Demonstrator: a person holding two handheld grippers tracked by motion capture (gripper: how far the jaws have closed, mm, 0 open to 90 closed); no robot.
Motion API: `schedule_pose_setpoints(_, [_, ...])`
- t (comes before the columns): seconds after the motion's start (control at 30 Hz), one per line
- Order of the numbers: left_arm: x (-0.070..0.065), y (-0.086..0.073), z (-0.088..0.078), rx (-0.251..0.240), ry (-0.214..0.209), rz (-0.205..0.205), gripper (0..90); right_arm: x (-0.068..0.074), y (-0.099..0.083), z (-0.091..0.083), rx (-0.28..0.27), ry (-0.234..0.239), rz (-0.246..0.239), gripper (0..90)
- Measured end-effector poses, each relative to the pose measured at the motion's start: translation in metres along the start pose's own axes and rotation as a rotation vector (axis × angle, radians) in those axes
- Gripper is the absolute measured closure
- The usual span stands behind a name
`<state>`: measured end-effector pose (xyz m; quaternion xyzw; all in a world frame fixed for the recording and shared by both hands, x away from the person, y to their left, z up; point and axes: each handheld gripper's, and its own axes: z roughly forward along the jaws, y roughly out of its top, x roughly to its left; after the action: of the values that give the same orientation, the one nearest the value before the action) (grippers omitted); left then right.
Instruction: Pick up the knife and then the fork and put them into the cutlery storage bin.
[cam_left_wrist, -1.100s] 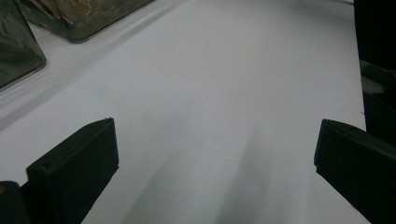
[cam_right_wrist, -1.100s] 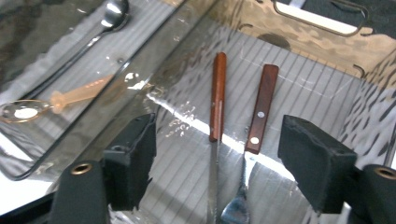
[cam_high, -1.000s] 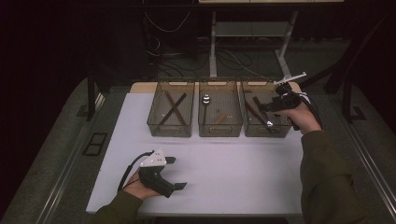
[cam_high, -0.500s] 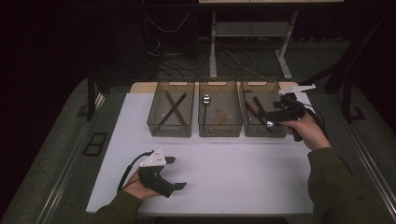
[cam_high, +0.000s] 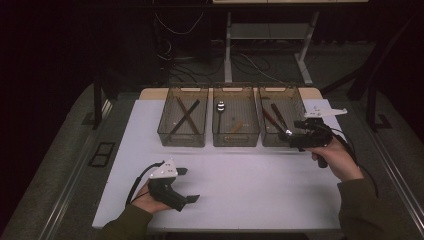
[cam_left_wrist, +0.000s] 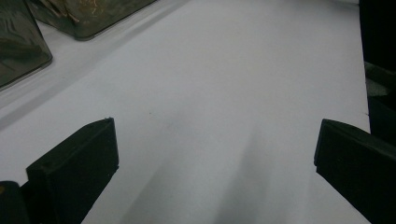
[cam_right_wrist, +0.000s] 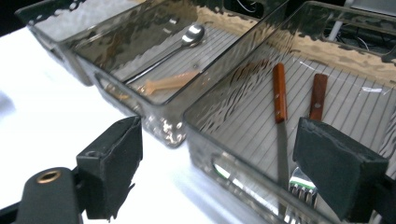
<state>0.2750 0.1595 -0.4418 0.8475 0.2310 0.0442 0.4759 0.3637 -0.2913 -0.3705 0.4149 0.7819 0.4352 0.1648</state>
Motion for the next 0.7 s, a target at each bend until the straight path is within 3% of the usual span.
schedule_pose_setpoints(0.37, [0.000, 0.000, 0.000, -0.001, 0.002, -0.001, 0.0, 0.020, -0.029, -0.010, -0.003, 0.035, -0.027, 16.0])
schedule_pose_setpoints(0.7, [0.000, 0.000, 0.000, -0.001, 0.005, -0.003, 0.0, 0.034, -0.056, -0.017, -0.023, 0.048, -0.017, 16.0])
